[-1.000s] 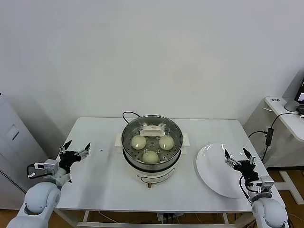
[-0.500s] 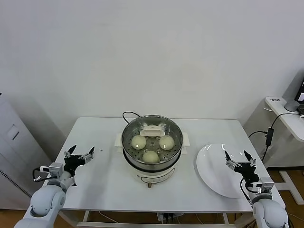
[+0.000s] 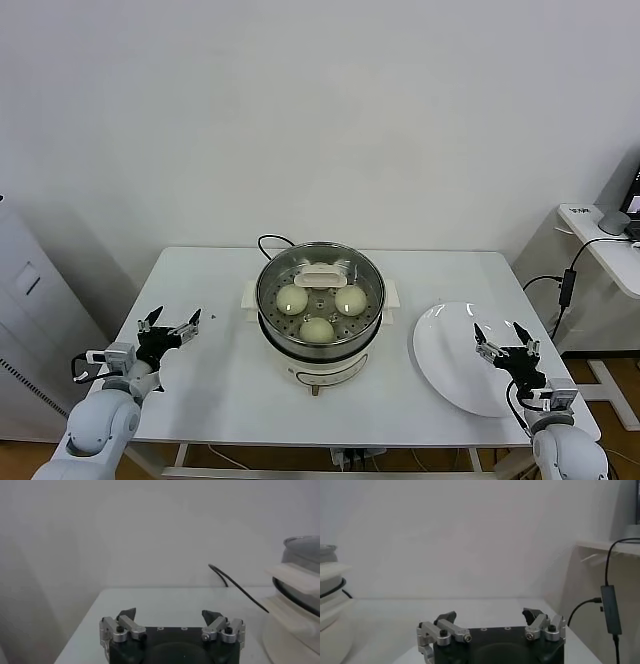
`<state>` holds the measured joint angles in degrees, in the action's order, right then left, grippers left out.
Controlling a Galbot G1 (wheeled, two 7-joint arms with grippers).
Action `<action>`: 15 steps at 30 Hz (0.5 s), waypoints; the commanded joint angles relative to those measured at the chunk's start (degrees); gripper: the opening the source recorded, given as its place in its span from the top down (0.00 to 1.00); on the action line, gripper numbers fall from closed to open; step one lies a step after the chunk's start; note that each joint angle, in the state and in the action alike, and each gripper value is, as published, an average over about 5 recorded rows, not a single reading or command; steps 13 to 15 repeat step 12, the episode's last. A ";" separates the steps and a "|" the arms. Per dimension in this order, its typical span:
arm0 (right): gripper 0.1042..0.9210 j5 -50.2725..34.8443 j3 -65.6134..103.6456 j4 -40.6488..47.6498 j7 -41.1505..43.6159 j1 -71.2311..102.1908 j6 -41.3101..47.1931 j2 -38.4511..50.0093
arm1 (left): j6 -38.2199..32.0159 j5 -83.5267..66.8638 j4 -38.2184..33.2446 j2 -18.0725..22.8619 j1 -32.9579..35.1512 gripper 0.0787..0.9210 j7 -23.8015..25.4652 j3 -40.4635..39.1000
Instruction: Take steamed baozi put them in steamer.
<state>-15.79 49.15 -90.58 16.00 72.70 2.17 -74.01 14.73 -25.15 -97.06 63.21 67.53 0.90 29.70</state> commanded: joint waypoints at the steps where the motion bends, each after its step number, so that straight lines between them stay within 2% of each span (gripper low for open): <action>1: 0.12 0.49 0.29 -0.12 0.73 0.63 0.61 -0.18 | 0.25 -0.33 -0.11 0.22 0.00 0.12 -0.15 -0.13; 15: 0.12 1.73 0.28 -0.08 1.14 0.96 0.73 -0.33 | 0.52 -0.28 -0.51 0.49 0.10 0.12 -0.44 -0.13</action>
